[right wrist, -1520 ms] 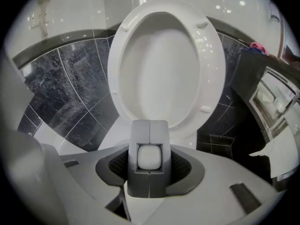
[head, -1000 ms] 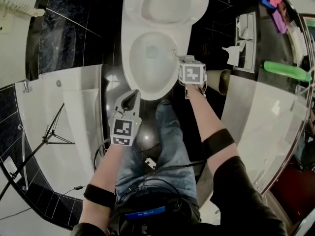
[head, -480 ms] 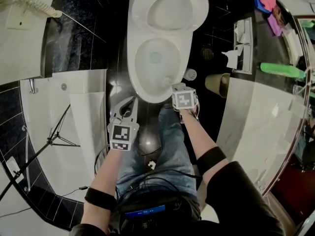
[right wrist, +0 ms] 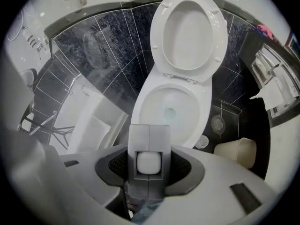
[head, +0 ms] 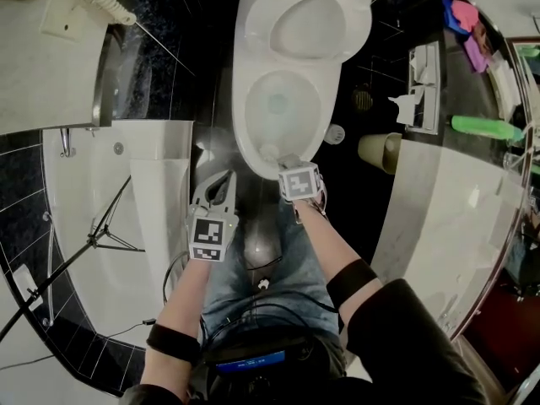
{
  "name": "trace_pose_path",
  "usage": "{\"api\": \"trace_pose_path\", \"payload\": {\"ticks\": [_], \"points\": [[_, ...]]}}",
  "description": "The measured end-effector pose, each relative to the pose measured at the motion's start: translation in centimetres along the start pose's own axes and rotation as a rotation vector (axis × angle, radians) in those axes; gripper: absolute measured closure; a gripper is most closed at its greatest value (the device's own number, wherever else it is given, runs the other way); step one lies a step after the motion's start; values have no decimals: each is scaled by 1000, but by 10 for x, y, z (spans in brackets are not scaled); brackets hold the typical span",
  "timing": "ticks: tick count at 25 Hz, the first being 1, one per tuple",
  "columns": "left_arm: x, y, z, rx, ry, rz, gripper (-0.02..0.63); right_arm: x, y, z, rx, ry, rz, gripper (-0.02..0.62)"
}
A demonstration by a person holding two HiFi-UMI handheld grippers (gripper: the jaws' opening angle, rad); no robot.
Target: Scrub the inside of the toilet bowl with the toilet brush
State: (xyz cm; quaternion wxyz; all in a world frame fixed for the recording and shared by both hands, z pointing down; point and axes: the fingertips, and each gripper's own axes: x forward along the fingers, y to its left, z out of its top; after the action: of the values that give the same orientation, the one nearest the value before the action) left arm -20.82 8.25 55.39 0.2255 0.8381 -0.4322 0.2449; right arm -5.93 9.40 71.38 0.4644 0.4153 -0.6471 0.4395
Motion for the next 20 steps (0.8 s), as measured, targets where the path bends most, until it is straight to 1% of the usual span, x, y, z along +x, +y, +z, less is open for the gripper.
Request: {"api": "trace_pose_path", "payload": {"ticks": [4, 8, 10, 12, 16, 20], "points": [[-4, 5, 4, 6, -2, 2, 612, -1, 12, 9, -17, 10, 1, 403], [-8, 8, 14, 15, -15, -1, 612, -14, 6, 24, -50, -11, -48, 403], [-13, 8, 22, 23, -23, -7, 612, -28, -1, 29, -65, -15, -82, 403], [-19, 7, 32, 35, -33, -17, 612, -43, -4, 35, -70, -24, -97, 403], [-33, 3, 52, 67, -53, -41, 612, -78, -4, 49, -103, -51, -108, 403], [-50, -2, 74, 111, -75, -72, 612, -113, 4, 51, -97, -54, -94, 403]]}}
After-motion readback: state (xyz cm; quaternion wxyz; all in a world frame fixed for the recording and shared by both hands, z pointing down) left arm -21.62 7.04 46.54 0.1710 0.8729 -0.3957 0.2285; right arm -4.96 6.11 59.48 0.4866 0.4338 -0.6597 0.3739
